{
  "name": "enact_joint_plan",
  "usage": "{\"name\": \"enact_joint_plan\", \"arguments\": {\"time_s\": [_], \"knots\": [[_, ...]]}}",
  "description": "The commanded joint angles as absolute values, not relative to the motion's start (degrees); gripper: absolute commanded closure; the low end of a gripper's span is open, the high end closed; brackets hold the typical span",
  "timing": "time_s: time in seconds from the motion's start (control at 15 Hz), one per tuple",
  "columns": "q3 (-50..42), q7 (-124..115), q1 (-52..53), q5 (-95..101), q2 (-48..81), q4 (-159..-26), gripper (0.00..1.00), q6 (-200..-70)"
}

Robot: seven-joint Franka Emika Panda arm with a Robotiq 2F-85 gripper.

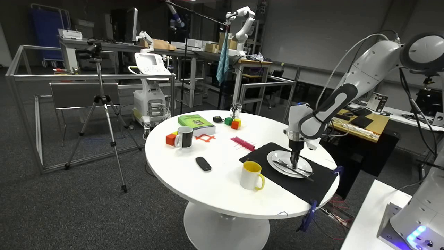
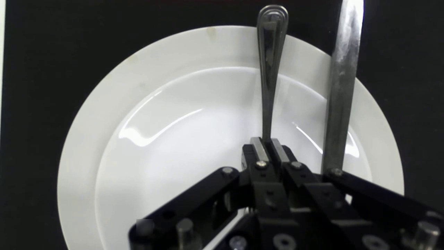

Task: Move the knife to the left of the fork

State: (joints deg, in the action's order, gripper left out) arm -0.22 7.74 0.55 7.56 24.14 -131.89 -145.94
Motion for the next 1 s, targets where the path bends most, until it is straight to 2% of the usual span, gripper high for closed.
{"name": "enact_joint_plan", "arguments": {"time_s": [0.0,0.93], "knots": [[-1.3,7.3,0.4,8.9,24.1,-131.1,0.98,-144.4],[-3.4,6.8,-0.4,8.9,24.1,-131.0,0.98,-144.9]]}}
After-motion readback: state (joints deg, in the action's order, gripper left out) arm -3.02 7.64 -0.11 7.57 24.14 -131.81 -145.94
